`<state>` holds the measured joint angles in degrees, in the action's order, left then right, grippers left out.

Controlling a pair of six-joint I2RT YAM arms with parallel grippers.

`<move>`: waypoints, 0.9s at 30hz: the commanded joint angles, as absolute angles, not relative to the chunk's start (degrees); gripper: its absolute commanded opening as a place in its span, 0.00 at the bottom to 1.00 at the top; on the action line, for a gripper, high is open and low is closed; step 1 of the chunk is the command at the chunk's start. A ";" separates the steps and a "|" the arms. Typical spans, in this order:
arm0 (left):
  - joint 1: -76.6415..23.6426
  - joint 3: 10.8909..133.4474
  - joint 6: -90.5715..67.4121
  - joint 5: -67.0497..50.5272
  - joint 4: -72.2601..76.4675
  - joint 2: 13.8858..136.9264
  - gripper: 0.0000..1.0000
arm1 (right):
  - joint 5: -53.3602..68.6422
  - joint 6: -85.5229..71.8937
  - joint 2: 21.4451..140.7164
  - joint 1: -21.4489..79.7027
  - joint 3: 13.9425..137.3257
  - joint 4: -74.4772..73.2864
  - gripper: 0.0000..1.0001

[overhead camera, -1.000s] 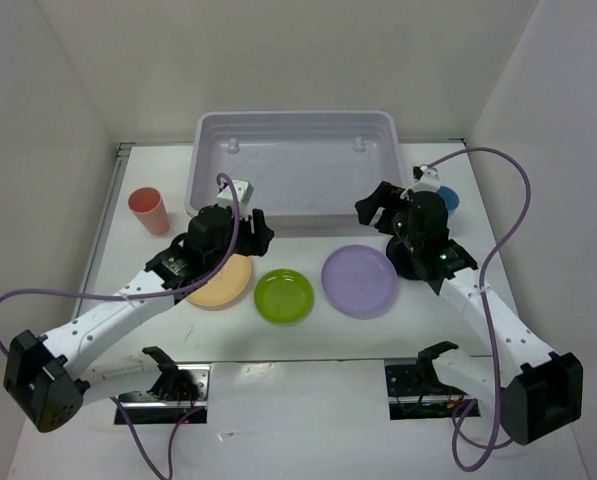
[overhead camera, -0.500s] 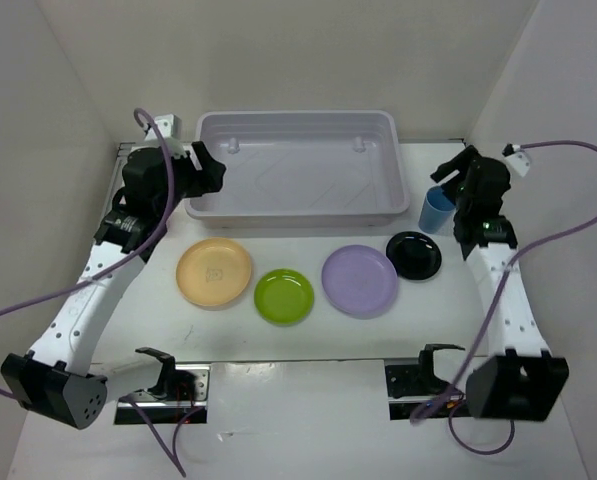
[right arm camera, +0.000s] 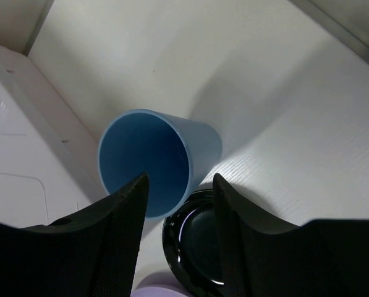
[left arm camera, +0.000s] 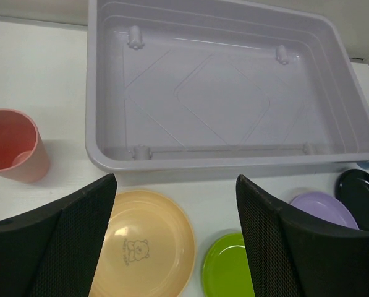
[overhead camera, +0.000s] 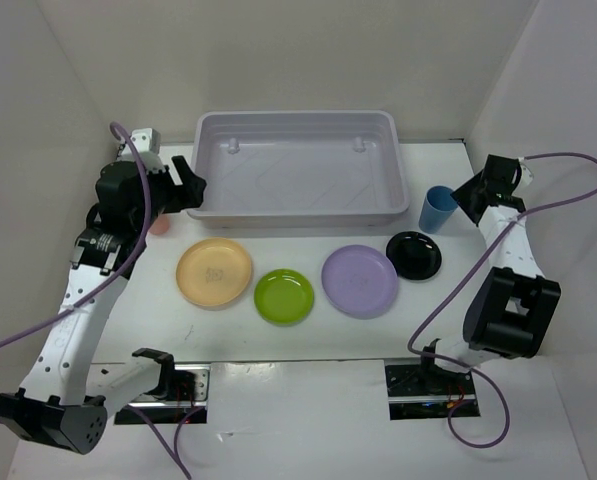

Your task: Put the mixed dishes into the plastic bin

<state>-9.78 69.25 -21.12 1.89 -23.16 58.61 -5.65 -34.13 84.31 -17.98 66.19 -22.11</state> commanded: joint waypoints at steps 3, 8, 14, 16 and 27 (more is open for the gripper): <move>-9.40 67.59 -19.78 -0.09 -22.07 56.34 0.85 | -5.19 -32.96 86.40 -16.70 67.94 -22.85 0.51; -9.40 66.97 -19.25 -1.31 -22.59 56.51 0.87 | -7.38 -32.96 89.38 -15.38 68.55 -23.91 0.55; -8.88 66.97 -19.25 -1.32 -22.59 57.13 0.91 | -8.17 -32.96 93.51 -14.24 70.31 -24.60 0.02; -8.35 66.97 -18.73 -1.32 -22.59 56.61 0.91 | -10.27 -32.96 94.31 -13.10 71.63 -26.45 0.00; -7.21 66.97 -18.72 -2.20 -22.59 57.13 0.92 | -18.81 -30.85 81.91 6.75 87.00 -31.29 0.00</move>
<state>-7.97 67.07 -19.44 -0.78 -24.05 57.23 -18.15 -31.48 84.53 1.10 79.88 -31.86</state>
